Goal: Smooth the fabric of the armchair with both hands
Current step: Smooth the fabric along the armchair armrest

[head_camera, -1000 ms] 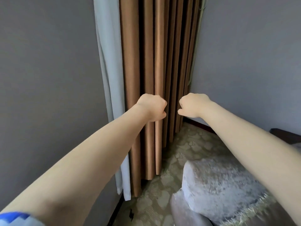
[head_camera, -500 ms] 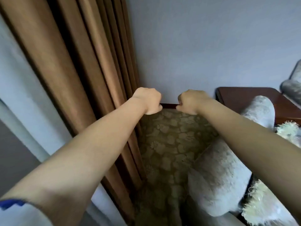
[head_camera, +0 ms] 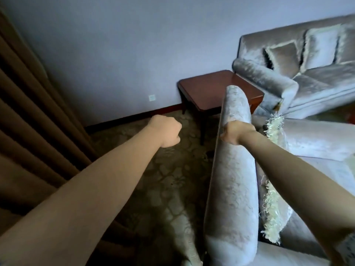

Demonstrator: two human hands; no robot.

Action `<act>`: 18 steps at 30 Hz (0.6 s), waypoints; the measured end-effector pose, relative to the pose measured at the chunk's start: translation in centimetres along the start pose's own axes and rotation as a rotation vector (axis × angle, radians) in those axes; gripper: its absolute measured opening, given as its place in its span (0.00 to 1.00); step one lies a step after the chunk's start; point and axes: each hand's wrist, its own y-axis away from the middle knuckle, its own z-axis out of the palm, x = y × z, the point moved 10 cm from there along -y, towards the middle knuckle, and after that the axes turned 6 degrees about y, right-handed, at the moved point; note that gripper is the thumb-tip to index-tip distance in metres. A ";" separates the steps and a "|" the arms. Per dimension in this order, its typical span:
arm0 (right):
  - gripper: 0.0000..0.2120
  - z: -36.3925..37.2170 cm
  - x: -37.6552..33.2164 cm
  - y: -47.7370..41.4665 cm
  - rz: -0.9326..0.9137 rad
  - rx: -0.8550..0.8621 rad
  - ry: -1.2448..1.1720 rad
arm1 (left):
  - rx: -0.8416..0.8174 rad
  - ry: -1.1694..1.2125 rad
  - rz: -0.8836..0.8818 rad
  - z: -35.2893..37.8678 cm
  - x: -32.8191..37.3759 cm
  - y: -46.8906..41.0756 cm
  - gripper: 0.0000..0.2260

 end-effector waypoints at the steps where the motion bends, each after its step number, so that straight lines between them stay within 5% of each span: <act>1: 0.18 0.8 1.0 -1.1 0.039 -0.029 0.003 | -0.013 -0.006 0.027 0.7 -0.3 -1.4 0.10; 10: 0.28 6.2 7.0 -7.4 0.471 -0.106 -0.244 | -0.145 0.174 0.064 4.9 -3.8 -13.0 0.08; 18: 0.37 9.2 8.2 -12.8 0.810 -0.075 -0.445 | 0.011 0.059 0.305 4.4 0.3 -26.0 0.10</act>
